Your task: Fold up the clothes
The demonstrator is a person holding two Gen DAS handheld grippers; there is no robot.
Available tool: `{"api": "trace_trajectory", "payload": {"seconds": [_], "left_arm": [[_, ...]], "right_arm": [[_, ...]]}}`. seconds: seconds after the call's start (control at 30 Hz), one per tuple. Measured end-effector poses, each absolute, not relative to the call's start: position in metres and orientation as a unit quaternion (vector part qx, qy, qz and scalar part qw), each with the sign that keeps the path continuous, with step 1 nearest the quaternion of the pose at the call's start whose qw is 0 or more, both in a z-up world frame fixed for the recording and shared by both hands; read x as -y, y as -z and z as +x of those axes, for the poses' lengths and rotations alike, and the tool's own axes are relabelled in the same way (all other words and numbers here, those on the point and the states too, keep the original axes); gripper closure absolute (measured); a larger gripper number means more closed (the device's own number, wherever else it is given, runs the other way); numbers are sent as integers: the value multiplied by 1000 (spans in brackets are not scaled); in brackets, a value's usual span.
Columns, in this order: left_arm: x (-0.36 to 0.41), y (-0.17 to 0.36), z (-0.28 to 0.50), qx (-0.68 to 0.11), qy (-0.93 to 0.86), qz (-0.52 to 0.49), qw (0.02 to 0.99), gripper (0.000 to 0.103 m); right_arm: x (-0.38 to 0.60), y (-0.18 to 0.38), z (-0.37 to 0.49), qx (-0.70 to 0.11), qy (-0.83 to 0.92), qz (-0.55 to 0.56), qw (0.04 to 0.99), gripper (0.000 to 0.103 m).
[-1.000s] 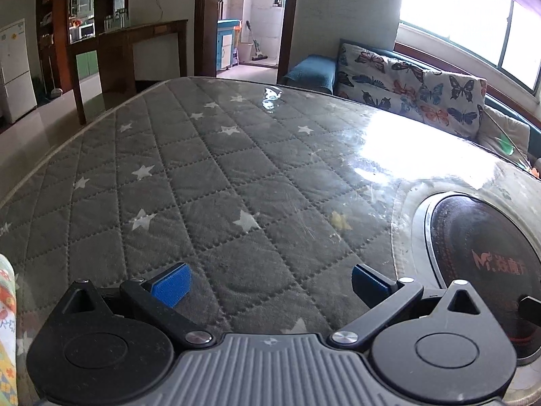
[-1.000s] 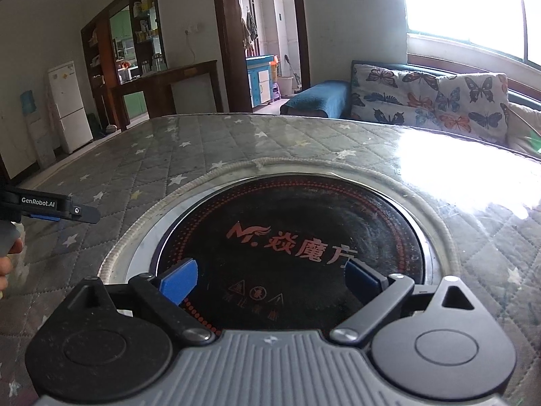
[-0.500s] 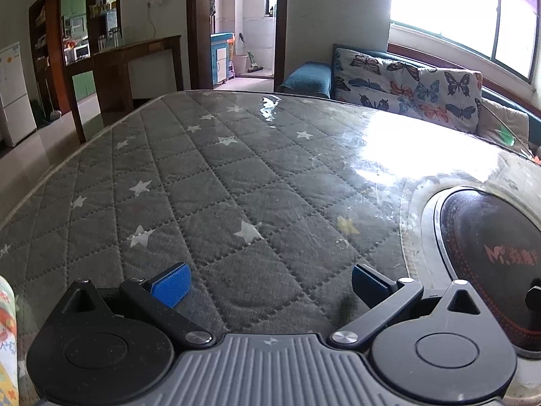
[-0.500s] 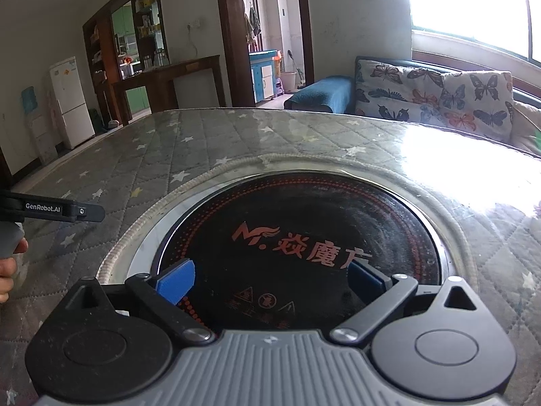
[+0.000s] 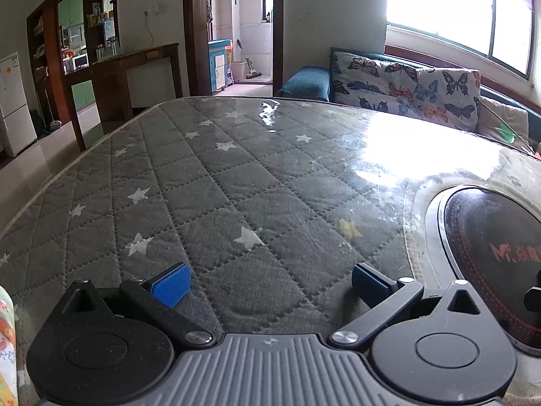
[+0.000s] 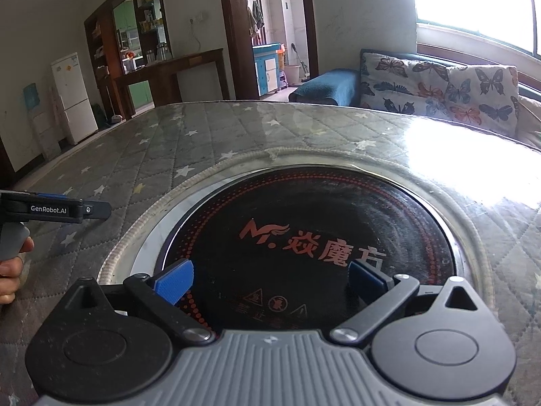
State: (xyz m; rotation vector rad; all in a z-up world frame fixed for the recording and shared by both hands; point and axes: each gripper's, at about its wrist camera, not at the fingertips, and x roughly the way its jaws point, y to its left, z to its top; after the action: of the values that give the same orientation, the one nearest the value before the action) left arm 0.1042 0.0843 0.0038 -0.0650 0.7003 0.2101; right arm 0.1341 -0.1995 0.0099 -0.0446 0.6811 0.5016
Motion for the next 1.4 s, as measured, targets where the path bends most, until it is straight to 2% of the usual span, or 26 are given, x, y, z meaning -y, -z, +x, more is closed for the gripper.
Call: {"api": "trace_trajectory", "payload": {"seconds": [0.37, 1.4], "left_arm": [[-82, -2, 105, -338, -102, -29, 935, 0], [-76, 2, 102, -335, -103, -27, 936, 0]], "right_arm": [[196, -8, 137, -337, -248, -23, 908, 0], [185, -5, 132, -340, -230, -73, 909, 0]]}}
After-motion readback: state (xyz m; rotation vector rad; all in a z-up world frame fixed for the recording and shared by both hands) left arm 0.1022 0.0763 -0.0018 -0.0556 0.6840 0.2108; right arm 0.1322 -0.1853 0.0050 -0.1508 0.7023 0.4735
